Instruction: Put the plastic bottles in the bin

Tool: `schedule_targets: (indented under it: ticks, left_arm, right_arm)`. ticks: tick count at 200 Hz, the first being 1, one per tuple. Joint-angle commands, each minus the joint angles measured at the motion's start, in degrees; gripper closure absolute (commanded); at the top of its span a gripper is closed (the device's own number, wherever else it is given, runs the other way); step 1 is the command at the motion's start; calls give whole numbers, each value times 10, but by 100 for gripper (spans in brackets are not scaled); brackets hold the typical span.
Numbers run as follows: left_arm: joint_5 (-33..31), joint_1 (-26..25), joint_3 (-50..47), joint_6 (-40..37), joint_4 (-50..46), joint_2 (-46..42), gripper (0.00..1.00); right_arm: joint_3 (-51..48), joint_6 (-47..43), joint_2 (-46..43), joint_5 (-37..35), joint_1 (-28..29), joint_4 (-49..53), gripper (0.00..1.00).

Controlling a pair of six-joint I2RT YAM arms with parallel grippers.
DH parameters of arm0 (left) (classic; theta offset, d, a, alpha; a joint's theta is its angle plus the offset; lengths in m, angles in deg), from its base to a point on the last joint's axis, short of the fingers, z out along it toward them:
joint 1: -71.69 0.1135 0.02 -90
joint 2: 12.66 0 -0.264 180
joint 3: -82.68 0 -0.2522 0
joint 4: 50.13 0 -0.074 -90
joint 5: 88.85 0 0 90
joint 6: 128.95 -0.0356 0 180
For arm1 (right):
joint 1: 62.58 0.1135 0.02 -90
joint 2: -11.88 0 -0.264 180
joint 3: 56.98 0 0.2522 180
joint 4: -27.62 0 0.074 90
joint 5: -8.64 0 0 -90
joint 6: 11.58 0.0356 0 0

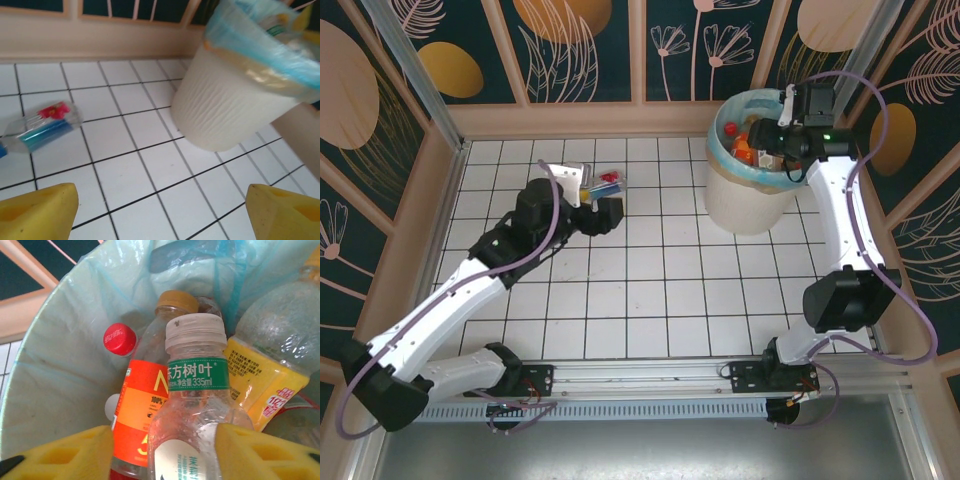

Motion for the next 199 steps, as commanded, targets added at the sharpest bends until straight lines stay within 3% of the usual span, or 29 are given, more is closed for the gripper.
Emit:
schedule_targets:
  ticks: [1, 39, 72, 95, 126, 158, 199]
  left_arm:
    - [-63, -2, 35, -6, -44, 34, 11]
    - [-123, 17, 105, -60, -82, 142, 5]
    - [-65, 94, 188, -124, -94, 264, 2]
    - [-35, 140, 270, -173, -116, 367, 2]
    - [-31, 153, 359, -227, -137, 483, 2]
    - [16, 181, 460, -238, -173, 583, 3]
    - [41, 195, 562, -265, -230, 680, 4]
  right_arm:
    - [38, 6, -28, -10, 7, 8, 36]
    - [-22, 3, -131, -36, 50, -83, 33]
    - [-196, -33, -258, -44, 147, -237, 31]
    - [-301, -35, -318, -30, 183, -297, 31]
    - [-370, -29, -348, -35, 220, -321, 31]
    - [-385, -54, -350, -47, 263, -309, 32]
    - [-391, -67, -351, -57, 274, -326, 31]
